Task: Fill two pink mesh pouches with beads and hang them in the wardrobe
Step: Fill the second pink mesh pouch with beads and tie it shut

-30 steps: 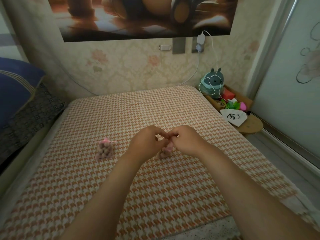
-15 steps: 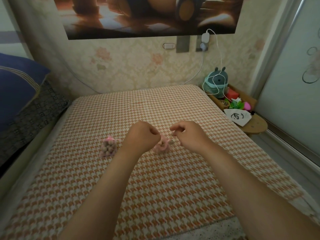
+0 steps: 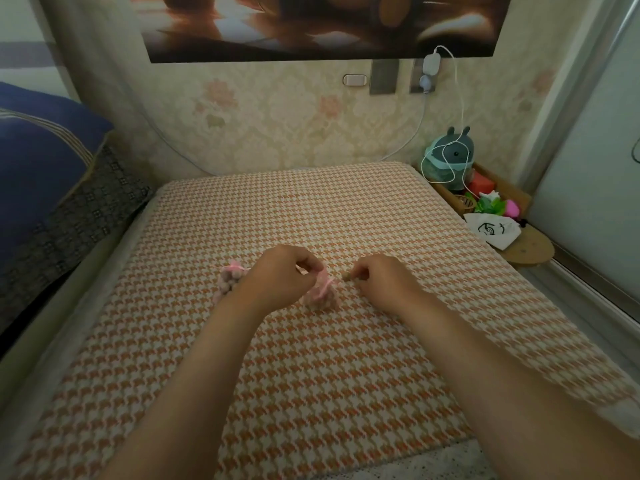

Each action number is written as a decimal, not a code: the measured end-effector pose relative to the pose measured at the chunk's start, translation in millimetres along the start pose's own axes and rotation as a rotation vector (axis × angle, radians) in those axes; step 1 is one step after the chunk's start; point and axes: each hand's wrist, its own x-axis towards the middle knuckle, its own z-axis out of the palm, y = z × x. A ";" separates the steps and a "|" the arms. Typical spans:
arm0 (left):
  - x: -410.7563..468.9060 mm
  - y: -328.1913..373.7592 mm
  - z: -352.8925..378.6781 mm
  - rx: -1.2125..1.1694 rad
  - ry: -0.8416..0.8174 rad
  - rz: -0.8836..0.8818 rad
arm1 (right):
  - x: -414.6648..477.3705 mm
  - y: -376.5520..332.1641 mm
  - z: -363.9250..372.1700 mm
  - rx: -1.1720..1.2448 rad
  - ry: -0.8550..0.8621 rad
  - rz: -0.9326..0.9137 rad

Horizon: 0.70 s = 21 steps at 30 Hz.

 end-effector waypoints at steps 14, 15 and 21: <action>1.0 -7.6 -3.1 -0.084 -0.027 -0.028 | -18.6 -50.6 -20.1 0.411 0.196 -0.220; 0.2 -7.9 -3.3 -0.104 -0.030 -0.035 | -22.8 -55.3 -19.5 0.399 0.171 -0.253; -6.7 -8.7 -5.2 -0.175 -0.039 -0.047 | -25.7 -57.5 -14.0 0.124 0.137 -0.315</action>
